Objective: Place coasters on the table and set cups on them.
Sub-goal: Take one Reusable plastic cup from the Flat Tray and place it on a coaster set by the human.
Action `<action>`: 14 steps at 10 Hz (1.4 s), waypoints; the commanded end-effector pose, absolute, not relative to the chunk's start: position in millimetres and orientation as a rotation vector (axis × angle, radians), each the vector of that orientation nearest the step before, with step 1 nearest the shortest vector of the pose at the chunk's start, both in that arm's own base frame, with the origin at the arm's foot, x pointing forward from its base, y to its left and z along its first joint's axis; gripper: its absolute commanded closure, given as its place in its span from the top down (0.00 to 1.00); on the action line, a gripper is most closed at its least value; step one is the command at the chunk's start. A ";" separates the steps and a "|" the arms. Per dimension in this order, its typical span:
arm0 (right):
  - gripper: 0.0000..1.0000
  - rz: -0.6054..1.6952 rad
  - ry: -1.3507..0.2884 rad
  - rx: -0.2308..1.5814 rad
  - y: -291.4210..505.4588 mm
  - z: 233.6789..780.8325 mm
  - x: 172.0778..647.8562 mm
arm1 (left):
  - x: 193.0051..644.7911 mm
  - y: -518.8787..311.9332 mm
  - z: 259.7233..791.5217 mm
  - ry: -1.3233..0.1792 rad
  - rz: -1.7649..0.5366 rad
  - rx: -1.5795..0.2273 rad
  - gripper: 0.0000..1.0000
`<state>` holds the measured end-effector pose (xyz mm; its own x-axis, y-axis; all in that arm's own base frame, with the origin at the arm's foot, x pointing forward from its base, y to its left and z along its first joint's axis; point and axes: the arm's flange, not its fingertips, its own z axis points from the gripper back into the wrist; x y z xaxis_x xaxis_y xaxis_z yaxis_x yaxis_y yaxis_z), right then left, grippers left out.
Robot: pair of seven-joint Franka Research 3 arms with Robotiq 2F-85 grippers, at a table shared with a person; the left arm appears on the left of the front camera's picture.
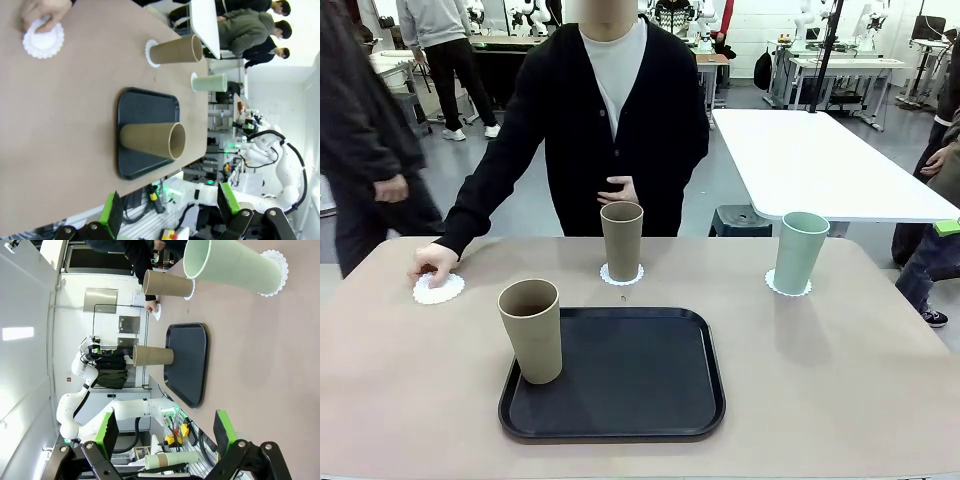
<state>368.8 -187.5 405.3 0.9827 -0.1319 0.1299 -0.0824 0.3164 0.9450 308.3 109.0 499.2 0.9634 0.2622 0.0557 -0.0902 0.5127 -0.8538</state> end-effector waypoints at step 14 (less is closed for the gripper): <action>1.00 -0.027 -0.192 1.244 -187.4 406.2 367.5 | 452.2 -17.0 533.5 -0.282 -0.725 -0.176 1.00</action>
<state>368.6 -187.8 405.6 0.9826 -0.1326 0.1303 -0.0825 0.3168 0.9449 454.6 -8.1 548.0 0.7701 -0.5818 0.2618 0.6250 0.7702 -0.1269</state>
